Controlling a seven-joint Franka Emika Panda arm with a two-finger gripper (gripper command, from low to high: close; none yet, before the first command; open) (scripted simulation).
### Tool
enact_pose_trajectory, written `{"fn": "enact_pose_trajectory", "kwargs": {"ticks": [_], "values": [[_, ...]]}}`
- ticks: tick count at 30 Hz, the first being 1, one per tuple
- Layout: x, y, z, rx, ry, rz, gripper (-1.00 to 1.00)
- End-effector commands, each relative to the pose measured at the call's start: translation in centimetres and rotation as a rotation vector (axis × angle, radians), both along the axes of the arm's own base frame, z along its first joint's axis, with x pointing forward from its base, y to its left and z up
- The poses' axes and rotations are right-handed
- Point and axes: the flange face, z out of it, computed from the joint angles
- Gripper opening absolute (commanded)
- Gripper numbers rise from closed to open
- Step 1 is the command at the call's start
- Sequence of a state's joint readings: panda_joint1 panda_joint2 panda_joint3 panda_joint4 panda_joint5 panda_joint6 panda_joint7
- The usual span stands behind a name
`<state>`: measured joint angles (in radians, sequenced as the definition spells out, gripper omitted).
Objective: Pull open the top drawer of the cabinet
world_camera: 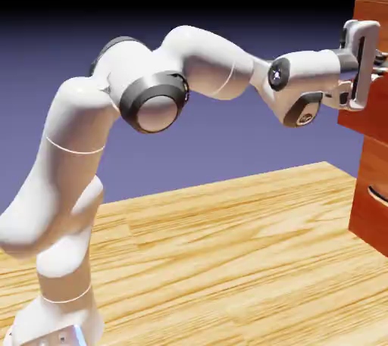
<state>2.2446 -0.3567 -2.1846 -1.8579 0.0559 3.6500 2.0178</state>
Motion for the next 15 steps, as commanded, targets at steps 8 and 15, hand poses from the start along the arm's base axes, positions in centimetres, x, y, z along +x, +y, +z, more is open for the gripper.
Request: {"fn": "enact_pose_trajectory", "kwargs": {"ticks": [8,15], "values": [[-5.1,0.0,0.0,0.0,0.001,0.0,-1.0],[-8.1,0.0,0.0,0.0,0.001,0.001,-1.0]]}}
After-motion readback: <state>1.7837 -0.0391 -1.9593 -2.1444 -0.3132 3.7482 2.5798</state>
